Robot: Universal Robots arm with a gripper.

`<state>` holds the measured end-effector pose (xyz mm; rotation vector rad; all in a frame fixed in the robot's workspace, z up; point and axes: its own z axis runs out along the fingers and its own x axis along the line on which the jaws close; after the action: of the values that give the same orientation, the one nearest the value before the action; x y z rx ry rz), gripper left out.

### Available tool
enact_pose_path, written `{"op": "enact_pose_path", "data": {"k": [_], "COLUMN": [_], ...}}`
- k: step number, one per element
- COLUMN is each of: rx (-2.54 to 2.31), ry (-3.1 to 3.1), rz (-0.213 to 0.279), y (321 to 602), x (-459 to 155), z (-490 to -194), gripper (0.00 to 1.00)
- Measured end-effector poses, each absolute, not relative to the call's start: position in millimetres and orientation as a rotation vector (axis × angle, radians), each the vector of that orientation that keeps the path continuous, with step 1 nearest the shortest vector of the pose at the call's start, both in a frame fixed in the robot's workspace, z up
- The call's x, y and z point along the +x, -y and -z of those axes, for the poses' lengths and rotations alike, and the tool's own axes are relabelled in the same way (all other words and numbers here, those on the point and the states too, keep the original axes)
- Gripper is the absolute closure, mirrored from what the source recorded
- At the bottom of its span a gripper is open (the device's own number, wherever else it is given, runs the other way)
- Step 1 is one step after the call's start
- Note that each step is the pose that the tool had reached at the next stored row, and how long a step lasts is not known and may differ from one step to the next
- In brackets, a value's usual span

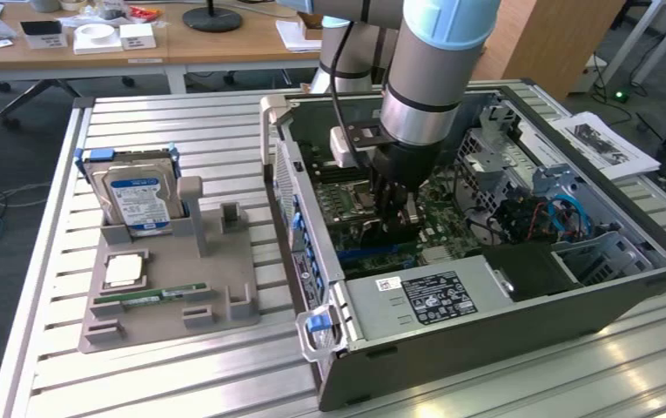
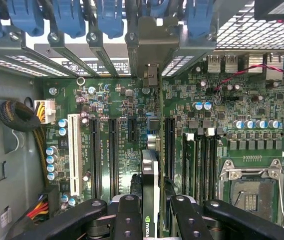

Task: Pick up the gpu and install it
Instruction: 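Insert the gpu into the slot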

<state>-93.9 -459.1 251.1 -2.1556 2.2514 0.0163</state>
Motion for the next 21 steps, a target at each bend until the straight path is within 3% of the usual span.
{"op": "enact_pose_path", "data": {"k": [21], "rx": [-2.156], "ry": [-2.251], "rz": [-0.016], "y": [459.1], "x": [-95.2], "z": [-249.7], "gripper": [0.73]}}
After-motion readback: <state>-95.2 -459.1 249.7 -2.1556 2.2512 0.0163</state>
